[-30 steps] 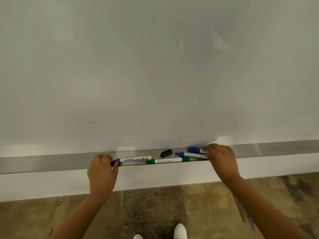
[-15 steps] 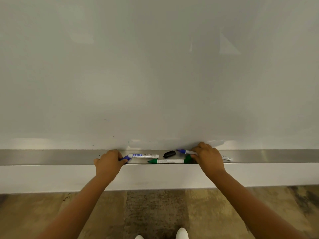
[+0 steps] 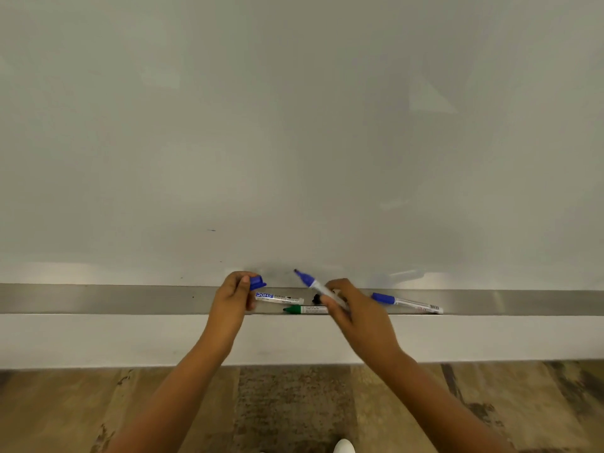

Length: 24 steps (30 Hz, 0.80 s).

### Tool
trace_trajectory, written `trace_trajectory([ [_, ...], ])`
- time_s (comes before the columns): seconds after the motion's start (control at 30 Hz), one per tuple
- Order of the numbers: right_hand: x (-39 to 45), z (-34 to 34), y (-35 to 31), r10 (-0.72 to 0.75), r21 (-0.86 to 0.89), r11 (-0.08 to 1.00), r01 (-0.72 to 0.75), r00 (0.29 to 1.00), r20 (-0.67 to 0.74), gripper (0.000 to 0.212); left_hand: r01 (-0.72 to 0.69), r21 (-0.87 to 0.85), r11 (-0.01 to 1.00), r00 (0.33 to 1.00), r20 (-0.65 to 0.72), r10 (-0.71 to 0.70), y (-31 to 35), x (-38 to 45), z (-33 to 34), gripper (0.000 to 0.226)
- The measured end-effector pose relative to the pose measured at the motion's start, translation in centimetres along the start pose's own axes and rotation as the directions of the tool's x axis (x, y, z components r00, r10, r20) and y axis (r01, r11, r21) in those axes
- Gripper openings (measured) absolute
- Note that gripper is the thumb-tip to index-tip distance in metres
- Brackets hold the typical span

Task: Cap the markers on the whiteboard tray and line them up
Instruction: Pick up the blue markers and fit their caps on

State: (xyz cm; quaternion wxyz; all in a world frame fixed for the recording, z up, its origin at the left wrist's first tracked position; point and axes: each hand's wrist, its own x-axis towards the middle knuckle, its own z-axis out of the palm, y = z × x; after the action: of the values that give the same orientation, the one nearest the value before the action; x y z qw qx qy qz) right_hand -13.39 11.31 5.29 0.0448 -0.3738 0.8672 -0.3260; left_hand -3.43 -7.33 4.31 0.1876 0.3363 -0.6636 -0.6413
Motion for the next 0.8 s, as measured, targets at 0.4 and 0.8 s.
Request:
trace_trajectory([
  [0.4,-1.3,2.4,-3.6,0.126,0.103,0.985,-0.138,0.985,0.115,0.026,-0.074,0.156,0.985,0.994,0.096,0.059,-0.1,-0.6,1.3,0.038],
  [0.8,-1.5,2.4,-4.3,0.421,0.24,0.737,-0.632,0.707,0.568,0.034,-0.073,0.346,0.936,0.993,0.113,0.036,-4.6,-3.8,1.8,0.034],
])
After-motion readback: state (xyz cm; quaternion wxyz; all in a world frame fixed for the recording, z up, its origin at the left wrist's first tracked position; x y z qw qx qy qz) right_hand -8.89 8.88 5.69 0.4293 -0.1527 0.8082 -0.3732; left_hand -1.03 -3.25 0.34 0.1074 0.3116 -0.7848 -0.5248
